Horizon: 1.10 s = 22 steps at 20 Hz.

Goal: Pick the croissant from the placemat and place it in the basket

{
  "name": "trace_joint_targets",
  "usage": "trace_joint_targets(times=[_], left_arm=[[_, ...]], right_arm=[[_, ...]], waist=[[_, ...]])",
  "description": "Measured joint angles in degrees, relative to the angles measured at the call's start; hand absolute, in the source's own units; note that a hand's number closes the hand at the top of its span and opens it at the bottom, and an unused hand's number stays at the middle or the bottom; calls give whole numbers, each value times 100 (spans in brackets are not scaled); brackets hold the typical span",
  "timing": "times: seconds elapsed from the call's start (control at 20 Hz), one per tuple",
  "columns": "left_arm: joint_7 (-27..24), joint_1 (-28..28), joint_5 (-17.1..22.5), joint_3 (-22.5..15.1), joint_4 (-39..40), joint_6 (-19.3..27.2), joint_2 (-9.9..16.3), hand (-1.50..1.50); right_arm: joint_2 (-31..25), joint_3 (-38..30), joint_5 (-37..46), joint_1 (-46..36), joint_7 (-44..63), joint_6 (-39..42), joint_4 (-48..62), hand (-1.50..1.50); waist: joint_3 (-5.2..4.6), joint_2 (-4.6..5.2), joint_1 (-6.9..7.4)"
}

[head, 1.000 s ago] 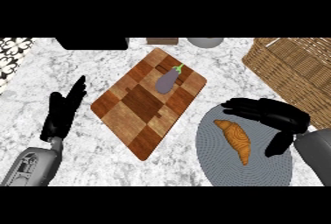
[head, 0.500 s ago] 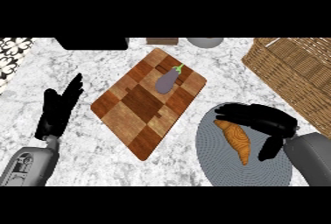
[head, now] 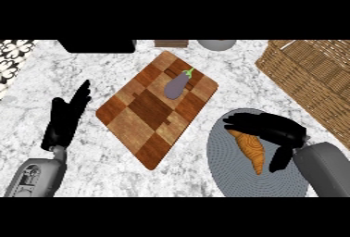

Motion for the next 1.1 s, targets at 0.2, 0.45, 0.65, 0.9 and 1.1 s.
trace_joint_targets(times=[0.2,0.45,0.65,0.9,1.1], left_arm=[[-135,93,-105,82,9,-57,-68,0],[-95,11,-147,182,38,-128,-135,0],[-150,80,-175,245,41,-187,-168,0],[-188,147,-220,269,39,-186,-180,0],[-123,182,-177,341,-35,-233,-108,0]], right_arm=[[146,-50,140,-2,14,-8,83,-150],[259,-2,490,-143,-351,-450,498,150],[334,-17,722,-188,-646,-871,600,150],[379,-123,1176,0,376,-1110,318,150],[422,-189,1590,220,1572,-1132,-101,150]], waist=[[-1,-1,2],[-19,-10,11],[-46,-32,12],[-65,-83,-34],[-58,-110,-69]])
